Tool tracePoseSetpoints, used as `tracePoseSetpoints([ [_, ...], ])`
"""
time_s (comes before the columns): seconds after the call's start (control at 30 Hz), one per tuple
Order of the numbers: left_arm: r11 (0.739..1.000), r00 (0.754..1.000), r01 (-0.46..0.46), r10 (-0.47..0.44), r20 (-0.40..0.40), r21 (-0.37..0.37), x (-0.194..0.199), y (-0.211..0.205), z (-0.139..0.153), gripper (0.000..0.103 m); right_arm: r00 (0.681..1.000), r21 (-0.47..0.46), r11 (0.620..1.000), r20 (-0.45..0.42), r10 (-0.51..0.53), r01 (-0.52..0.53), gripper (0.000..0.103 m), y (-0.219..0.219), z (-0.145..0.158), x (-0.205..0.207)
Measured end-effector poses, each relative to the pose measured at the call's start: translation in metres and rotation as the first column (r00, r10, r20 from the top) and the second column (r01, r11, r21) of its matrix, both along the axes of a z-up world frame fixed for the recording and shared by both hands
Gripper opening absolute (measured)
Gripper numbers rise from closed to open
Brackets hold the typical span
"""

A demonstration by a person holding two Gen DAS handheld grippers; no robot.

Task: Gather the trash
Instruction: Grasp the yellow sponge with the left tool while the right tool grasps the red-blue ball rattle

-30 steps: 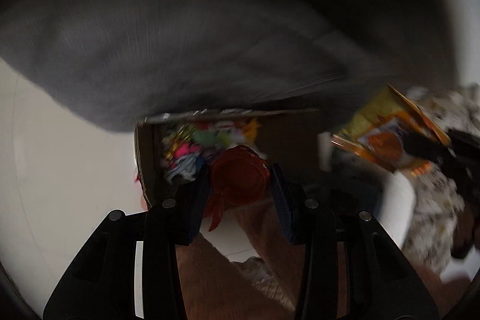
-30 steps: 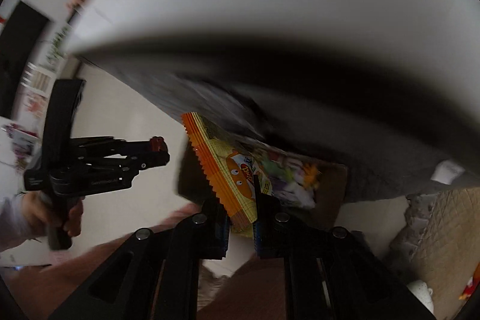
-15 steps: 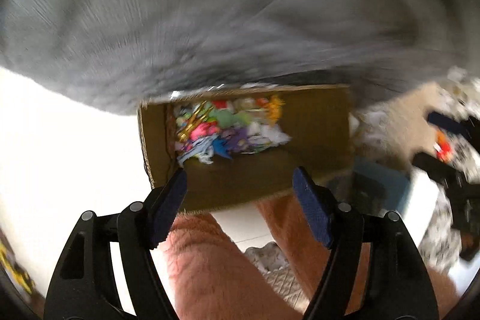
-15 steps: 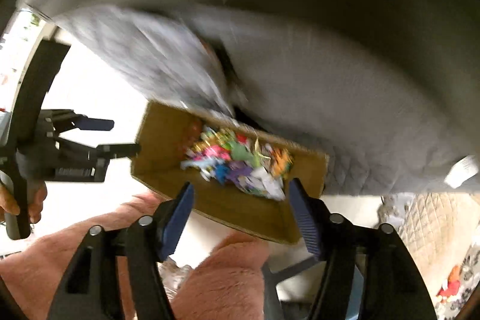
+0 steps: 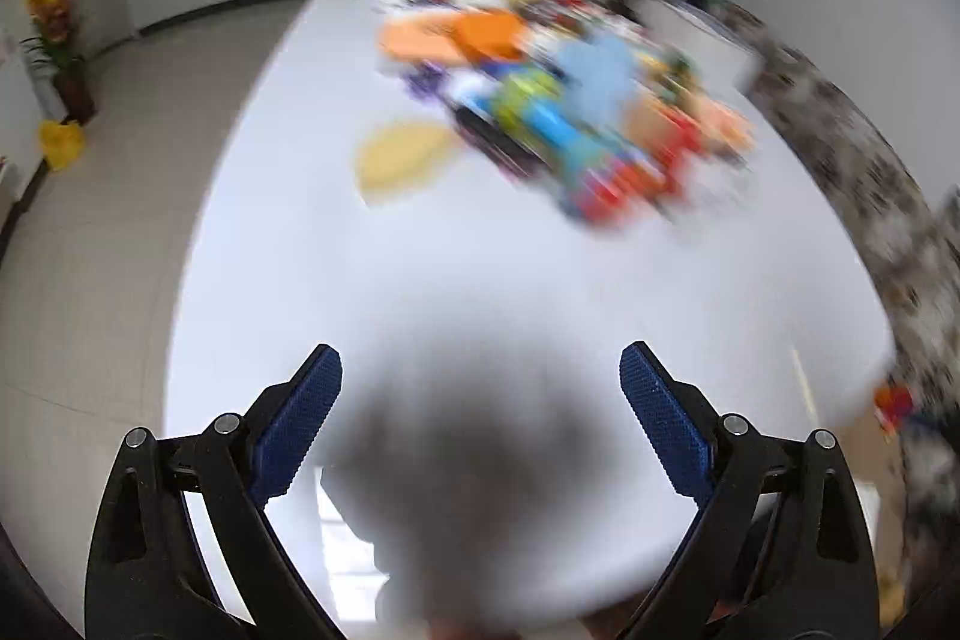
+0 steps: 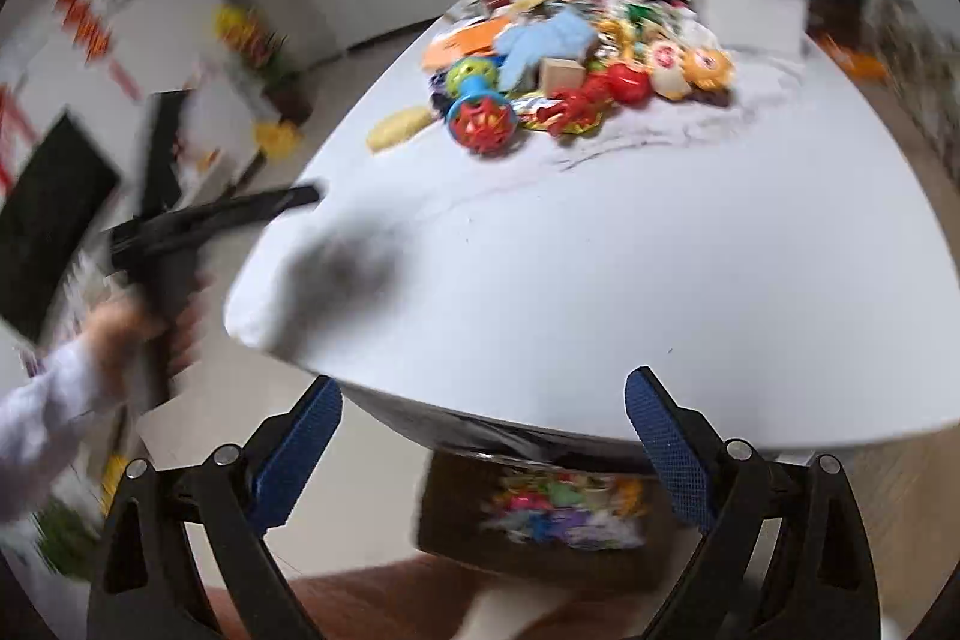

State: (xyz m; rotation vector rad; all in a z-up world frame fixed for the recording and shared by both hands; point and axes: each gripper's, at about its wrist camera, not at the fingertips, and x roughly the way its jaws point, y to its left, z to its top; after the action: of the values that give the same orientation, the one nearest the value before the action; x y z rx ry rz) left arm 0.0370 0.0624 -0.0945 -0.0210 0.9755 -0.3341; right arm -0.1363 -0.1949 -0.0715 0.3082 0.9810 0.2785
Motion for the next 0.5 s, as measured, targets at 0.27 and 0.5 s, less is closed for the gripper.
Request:
tracePoseSetpoints([
  [0.27, 0.989, 0.996, 0.062, -0.054, -0.069, 0.132, 0.136, -0.024, -0.046, 0.088, 0.990, -0.069, 0.988, 0.023, -0.137, 0.139, 0.094, -0.015, 0.009, -0.021],
  [0.5, 0.984, 0.991, 0.107, -0.092, -0.101, 0.146, 0.147, -0.024, -0.048, 0.044, 0.984, -0.044, 0.983, 0.014, -0.180, 0.180, 0.094, -0.014, 0.010, -0.012],
])
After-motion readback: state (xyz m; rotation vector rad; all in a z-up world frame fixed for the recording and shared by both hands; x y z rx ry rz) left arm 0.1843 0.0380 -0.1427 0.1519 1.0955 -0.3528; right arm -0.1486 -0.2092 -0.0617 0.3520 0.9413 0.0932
